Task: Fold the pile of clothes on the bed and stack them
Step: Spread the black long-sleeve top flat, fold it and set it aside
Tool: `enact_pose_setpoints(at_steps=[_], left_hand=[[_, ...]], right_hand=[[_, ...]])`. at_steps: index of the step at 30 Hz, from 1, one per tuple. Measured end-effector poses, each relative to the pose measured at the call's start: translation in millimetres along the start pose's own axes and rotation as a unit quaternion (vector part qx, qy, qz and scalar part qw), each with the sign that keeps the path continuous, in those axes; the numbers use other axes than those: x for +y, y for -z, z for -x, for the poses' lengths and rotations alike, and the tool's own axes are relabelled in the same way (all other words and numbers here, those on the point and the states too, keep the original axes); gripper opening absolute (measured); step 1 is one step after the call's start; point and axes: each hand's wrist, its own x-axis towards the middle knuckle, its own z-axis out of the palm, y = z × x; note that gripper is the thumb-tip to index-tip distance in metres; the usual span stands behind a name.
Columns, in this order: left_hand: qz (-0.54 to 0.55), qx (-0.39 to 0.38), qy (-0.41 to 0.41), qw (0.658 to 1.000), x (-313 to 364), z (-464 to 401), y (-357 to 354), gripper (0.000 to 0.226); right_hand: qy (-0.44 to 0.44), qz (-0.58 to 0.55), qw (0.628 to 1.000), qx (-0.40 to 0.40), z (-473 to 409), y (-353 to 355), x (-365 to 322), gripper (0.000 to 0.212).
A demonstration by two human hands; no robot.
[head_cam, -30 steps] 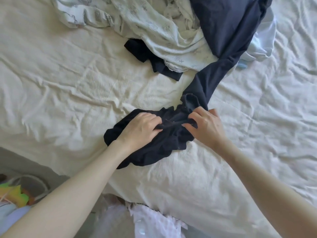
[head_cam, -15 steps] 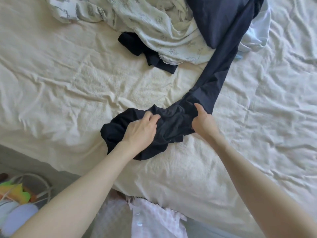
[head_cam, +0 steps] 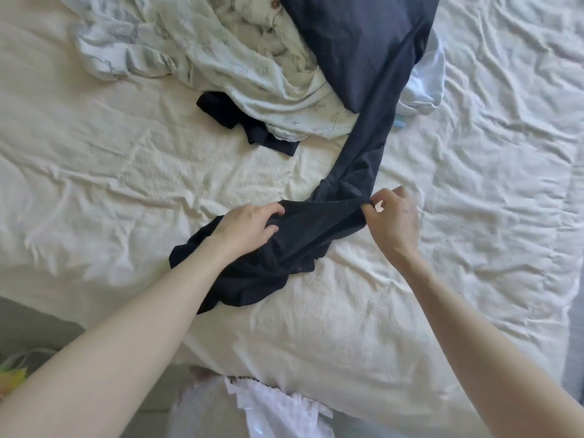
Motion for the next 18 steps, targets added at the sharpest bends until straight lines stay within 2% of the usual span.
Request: enact_pose_setpoints(at_steps=[3, 5, 8, 11, 15, 18], left_hand=[[-0.086, 0.072, 0.030, 0.993, -7.6, 19.7, 44.1, 0.044], [-0.120, 0.147, 0.038, 0.981, -6.6, 33.2, 76.3, 0.046], [-0.124, 0.265, 0.048, 0.955, -4.0, 58.9, 126.7, 0.040], [-0.113, 0.340, 0.091, 0.929, -1.3, 86.9, 170.8, 0.032], [-0.136, 0.360, 0.102, 0.917, 11.0, 134.6, 226.1, 0.030], [-0.117, 0.325, 0.059, 0.937, 26.6, 171.9, 266.8, 0.027]], right_hand=[[0.032, -0.057, 0.998, -0.004, 0.2, 20.1, -21.5, 0.003], [0.070, -0.075, 0.995, 0.004, 0.4, 36.0, -43.0, 0.006], [0.123, -0.094, 0.987, 0.044, -3.3, 69.2, -77.6, 0.010], [0.175, -0.093, 0.977, 0.076, -7.8, 103.9, -110.1, 0.018], [0.238, -0.132, 0.955, 0.117, 3.8, 157.7, -170.6, 0.022], [0.253, -0.171, 0.942, 0.136, 20.3, 201.6, -218.2, 0.021]])
